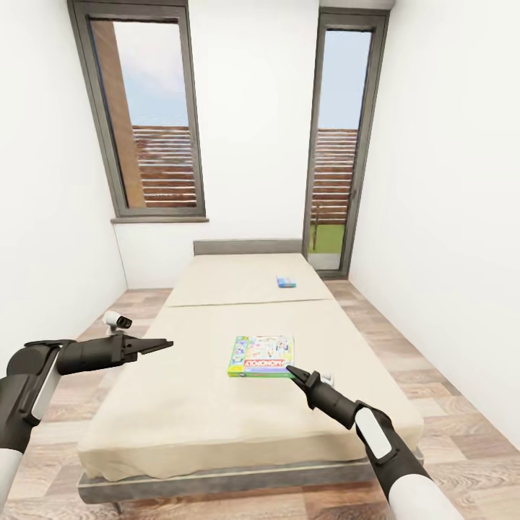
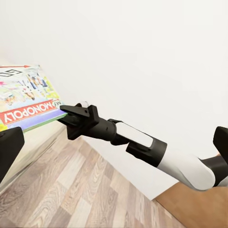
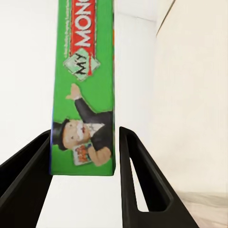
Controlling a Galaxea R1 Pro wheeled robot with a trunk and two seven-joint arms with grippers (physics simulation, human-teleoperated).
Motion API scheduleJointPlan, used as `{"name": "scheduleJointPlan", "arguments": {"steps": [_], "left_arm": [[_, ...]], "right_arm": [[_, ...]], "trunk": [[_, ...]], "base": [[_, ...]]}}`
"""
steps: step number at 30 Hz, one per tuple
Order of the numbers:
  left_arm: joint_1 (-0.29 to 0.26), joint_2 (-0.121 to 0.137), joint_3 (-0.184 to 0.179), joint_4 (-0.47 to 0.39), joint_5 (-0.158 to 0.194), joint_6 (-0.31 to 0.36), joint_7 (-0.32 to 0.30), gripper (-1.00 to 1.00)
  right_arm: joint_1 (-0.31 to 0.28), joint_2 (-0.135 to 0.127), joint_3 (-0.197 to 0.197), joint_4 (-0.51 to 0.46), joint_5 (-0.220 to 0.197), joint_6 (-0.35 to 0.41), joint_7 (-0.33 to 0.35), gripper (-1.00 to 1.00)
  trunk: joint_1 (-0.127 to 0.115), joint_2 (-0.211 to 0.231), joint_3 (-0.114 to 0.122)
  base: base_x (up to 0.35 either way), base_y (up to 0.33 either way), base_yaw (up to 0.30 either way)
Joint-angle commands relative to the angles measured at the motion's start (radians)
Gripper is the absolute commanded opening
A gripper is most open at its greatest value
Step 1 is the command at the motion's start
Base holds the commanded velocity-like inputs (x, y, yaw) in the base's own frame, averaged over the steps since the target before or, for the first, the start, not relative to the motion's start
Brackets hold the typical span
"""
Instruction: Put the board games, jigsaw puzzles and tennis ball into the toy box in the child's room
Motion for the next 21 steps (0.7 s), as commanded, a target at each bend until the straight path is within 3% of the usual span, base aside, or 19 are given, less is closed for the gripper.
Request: {"name": "scheduleJointPlan", "arguments": {"steps": [1,7,11,21], "left_arm": [[0.0,0.0,0.0,0.0,0.0,0.011,-0.004,1.0],[0.0,0.0,0.0,0.0,0.0,0.011,-0.004,1.0],[0.0,0.001,0.0,0.001,0.0,0.011,-0.004,1.0],[0.0,0.002,0.02,0.007,-0.001,0.011,-0.004,1.0]], "right_arm": [[-0.001,0.001,-0.005,0.0,0.001,0.006,0.003,-1.0],[-0.001,-0.003,-0.008,0.0,0.006,0.006,-0.007,-1.0],[-0.002,-0.032,-0.001,-0.001,0.009,0.007,-0.015,-1.0],[0.001,-0.07,-0.003,-0.001,0.008,0.004,0.003,-1.0]], "trunk": [[-0.004,0.007,0.002],[-0.027,0.049,0.021],[-0.042,0.077,0.033],[-0.081,0.147,0.065]], "base": [[0.0,0.0,0.0],[0.0,0.0,0.0],[0.0,0.0,0.0],[0.0,0.0,0.0]]}}
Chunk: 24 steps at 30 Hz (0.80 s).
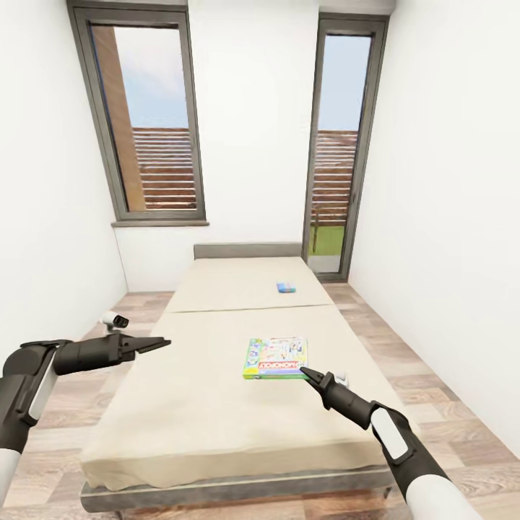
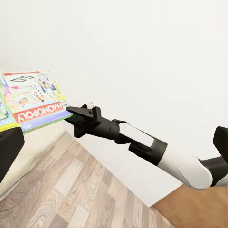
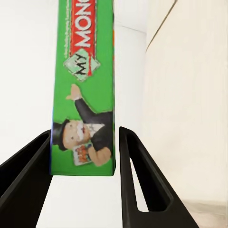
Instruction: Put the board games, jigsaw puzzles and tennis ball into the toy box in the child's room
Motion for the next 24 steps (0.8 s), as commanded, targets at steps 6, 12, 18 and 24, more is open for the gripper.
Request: {"name": "scheduleJointPlan", "arguments": {"steps": [6,12,18,24], "left_arm": [[-0.003,0.001,0.008,0.012,-0.001,0.012,-0.004,1.0],[-0.005,0.0,0.009,0.021,0.0,0.012,0.013,1.0],[-0.005,-0.001,0.008,0.022,0.0,0.011,0.019,1.0],[-0.005,-0.003,0.006,0.022,-0.001,0.01,0.02,1.0]], "right_arm": [[0.0,-0.01,-0.005,0.001,-0.002,0.004,0.001,-1.0],[0.0,-0.01,-0.005,0.001,-0.002,0.002,-0.002,-1.0],[0.0,-0.009,-0.004,0.001,-0.002,0.001,-0.005,-1.0],[0.0,-0.009,-0.004,0.001,-0.002,0.001,-0.008,-1.0]], "trunk": [[-0.023,0.042,0.018],[-0.046,0.084,0.037],[-0.069,0.126,0.055],[-0.092,0.168,0.074]], "base": [[0.0,0.0,0.003],[0.0,0.0,0.207],[0.0,0.0,0.283],[0.0,0.0,0.288]]}}
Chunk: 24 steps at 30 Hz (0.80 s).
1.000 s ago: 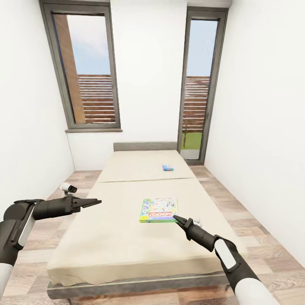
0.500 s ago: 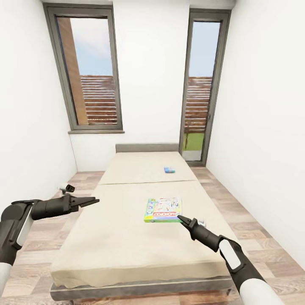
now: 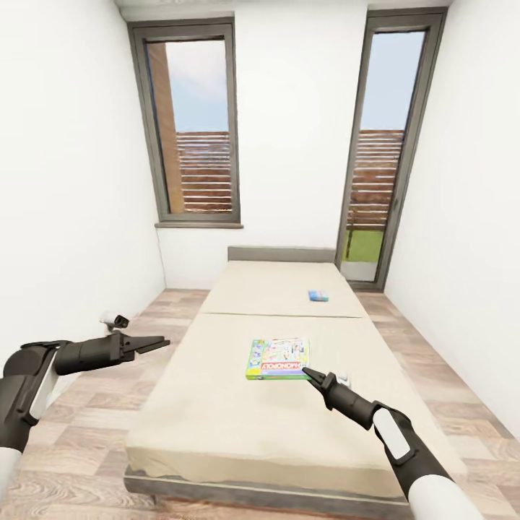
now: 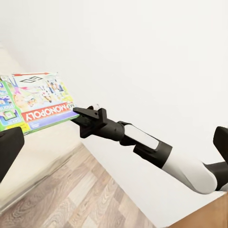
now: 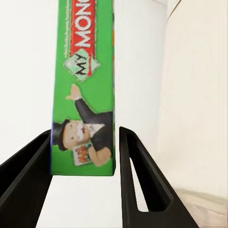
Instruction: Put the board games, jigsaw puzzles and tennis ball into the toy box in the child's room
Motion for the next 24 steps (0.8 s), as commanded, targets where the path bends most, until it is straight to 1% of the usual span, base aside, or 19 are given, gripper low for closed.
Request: {"name": "scheduleJointPlan", "arguments": {"steps": [1,4,10,24], "left_arm": [[-0.001,-0.001,-0.001,0.0,0.0,0.011,-0.004,1.0],[-0.001,-0.001,-0.002,0.0,0.0,0.011,-0.003,1.0],[-0.001,-0.002,-0.003,0.0,0.001,0.011,0.017,1.0],[-0.001,-0.006,-0.009,0.0,0.001,0.011,0.021,1.0]], "right_arm": [[-0.001,0.0,-0.002,0.0,-0.005,0.007,0.002,-1.0],[-0.001,0.0,-0.002,0.0,-0.004,0.007,0.001,-1.0],[-0.001,0.0,-0.001,0.0,-0.004,0.006,-0.002,-1.0],[-0.001,0.0,0.003,0.0,-0.003,0.006,-0.003,-1.0]], "trunk": [[-0.004,0.007,0.002],[-0.016,0.028,0.012],[-0.039,0.07,0.03],[-0.092,0.168,0.074]], "base": [[0.0,0.0,0.288],[0.0,0.0,0.288],[0.0,0.0,0.288],[0.0,0.0,0.288]]}}
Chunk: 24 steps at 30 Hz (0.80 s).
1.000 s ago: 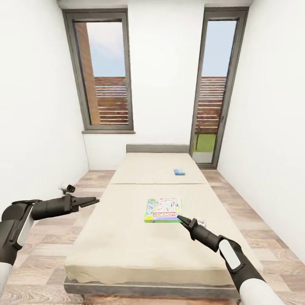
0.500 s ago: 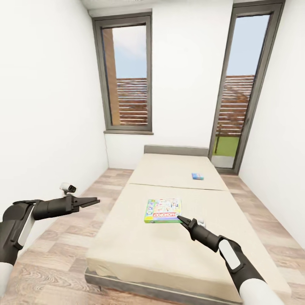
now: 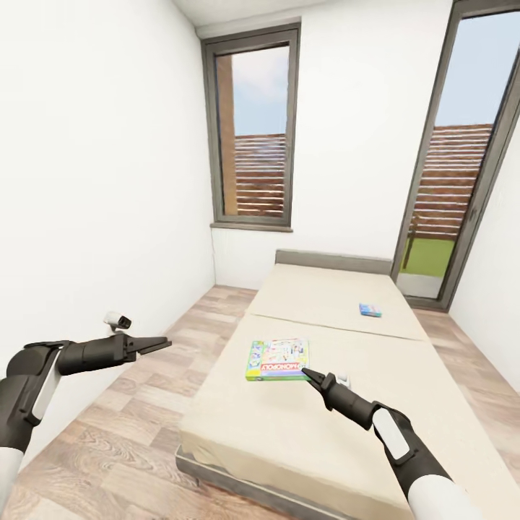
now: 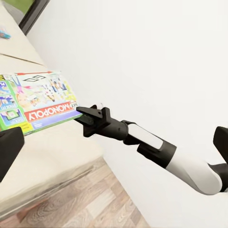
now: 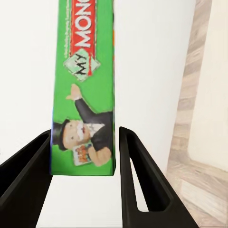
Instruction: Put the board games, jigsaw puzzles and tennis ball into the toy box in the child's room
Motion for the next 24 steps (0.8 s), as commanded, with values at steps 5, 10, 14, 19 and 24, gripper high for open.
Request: {"name": "scheduleJointPlan", "arguments": {"steps": [5,10,14,19,24], "left_arm": [[-0.001,-0.001,-0.002,0.0,-0.001,0.011,-0.003,1.0],[-0.001,-0.002,-0.004,0.0,-0.002,0.011,-0.003,1.0],[-0.001,-0.003,-0.005,0.0,-0.004,0.011,-0.003,1.0],[-0.001,0.0,-0.003,-0.001,-0.003,0.014,-0.007,1.0],[-0.001,-0.002,-0.007,-0.001,-0.003,0.015,-0.008,1.0]], "right_arm": [[-0.001,0.001,0.0,0.0,-0.007,0.008,0.002,-1.0],[-0.001,0.0,0.001,0.0,-0.008,0.008,0.004,-1.0],[-0.001,0.0,-0.001,0.0,-0.008,0.008,0.008,-1.0],[-0.001,0.001,0.001,0.0,-0.007,0.008,0.004,-1.0],[-0.001,-0.001,-0.005,0.0,-0.007,0.008,0.005,-1.0]], "trunk": [[-0.019,0.035,0.015],[-0.038,0.07,0.03],[-0.054,0.098,0.043],[-0.073,0.133,0.059],[-0.092,0.168,0.074]], "base": [[0.0,0.0,0.288],[0.0,0.0,0.288],[0.0,0.0,0.288],[0.0,0.0,0.288],[0.0,0.0,0.288]]}}
